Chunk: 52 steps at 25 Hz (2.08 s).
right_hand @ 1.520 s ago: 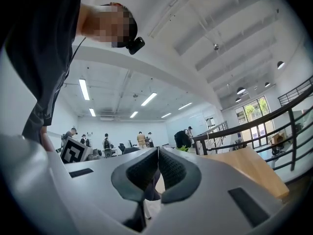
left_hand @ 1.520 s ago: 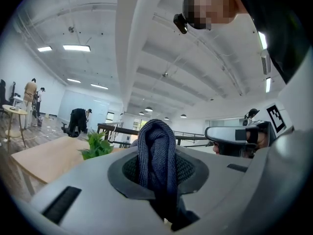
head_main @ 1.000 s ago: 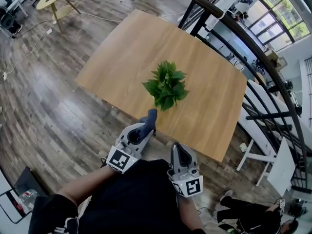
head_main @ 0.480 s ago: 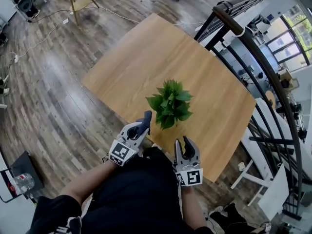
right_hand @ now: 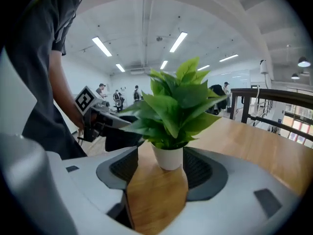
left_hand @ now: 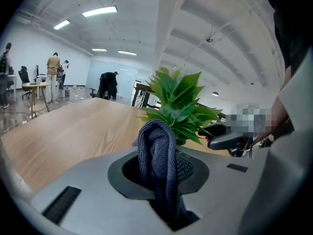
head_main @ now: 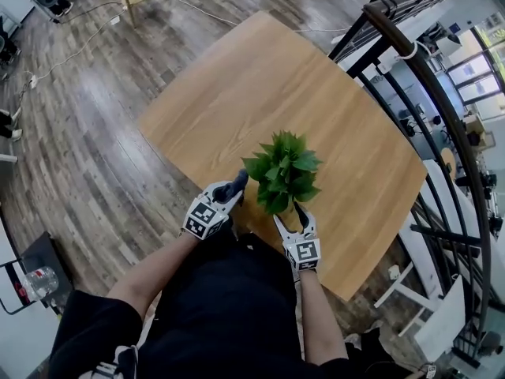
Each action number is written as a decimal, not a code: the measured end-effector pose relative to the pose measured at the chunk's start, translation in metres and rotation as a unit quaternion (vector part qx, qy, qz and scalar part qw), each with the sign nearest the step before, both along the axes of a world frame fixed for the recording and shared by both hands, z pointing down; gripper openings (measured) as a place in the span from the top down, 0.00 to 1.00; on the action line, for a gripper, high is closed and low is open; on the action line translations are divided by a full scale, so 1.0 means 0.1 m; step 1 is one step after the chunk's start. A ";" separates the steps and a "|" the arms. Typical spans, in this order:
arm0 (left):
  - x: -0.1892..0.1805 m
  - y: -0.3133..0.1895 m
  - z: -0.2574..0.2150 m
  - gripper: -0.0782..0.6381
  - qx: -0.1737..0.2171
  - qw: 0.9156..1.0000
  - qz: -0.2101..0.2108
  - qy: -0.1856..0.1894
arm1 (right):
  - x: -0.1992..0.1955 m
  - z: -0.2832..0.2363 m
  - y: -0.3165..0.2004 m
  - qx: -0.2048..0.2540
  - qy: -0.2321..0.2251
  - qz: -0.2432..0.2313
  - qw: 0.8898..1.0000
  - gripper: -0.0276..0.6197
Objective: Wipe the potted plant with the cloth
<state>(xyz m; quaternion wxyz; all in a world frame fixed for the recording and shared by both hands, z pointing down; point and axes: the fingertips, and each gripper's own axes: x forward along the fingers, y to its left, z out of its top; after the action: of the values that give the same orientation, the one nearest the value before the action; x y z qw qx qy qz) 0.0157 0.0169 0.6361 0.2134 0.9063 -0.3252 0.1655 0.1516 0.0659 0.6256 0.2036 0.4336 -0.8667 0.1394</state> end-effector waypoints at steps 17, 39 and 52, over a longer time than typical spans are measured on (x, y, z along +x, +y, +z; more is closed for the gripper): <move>0.42 -0.38 0.24 0.76 -0.043 0.985 0.163 0.042 | -0.25 0.43 -0.52 -0.030 0.050 -0.040 0.998 0.40; 0.29 -0.30 0.20 0.76 -0.047 0.985 0.161 0.047 | -0.47 0.45 -0.26 -0.050 0.052 -0.042 0.997 0.41; 0.31 -0.50 0.16 0.77 -0.042 0.982 0.175 0.066 | -0.35 0.38 -0.59 -0.028 0.070 -0.032 0.997 0.41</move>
<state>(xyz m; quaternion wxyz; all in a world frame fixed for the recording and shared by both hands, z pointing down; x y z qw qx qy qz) 0.0468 -0.0329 0.6523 0.2403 0.9482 -0.1400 0.1538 0.1161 0.0071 0.6636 0.2804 0.4086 -0.8593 0.1262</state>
